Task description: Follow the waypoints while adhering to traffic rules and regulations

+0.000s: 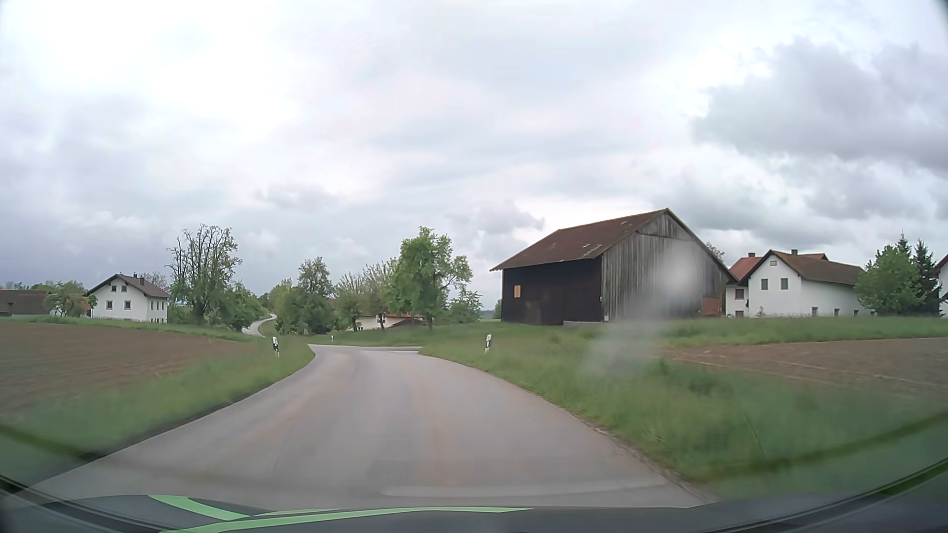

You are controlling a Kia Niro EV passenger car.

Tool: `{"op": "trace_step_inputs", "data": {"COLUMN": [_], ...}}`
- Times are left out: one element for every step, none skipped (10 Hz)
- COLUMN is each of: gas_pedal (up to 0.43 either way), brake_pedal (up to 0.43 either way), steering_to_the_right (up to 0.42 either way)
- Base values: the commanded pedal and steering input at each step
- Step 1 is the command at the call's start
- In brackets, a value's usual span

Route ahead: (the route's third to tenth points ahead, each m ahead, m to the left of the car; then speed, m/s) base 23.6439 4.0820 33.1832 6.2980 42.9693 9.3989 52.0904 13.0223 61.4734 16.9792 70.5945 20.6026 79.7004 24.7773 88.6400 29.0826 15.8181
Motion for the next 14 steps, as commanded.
{"op": "trace_step_inputs", "data": {"gas_pedal": [0.409, 0.409, 0.409, 0.398, 0.398, 0.378, 0.378, 0.378, 0.378, 0.378, 0.378, 0.378, 0.378, 0.378], "brake_pedal": [0.0, 0.0, 0.0, 0.0, 0.0, 0.0, 0.0, 0.0, 0.0, 0.0, 0.0, 0.0, 0.0, 0.0], "steering_to_the_right": [-0.05, -0.05, -0.051, -0.051, -0.051, -0.051, -0.051, -0.051, -0.05, -0.05, -0.049, -0.048, -0.046, -0.045]}}
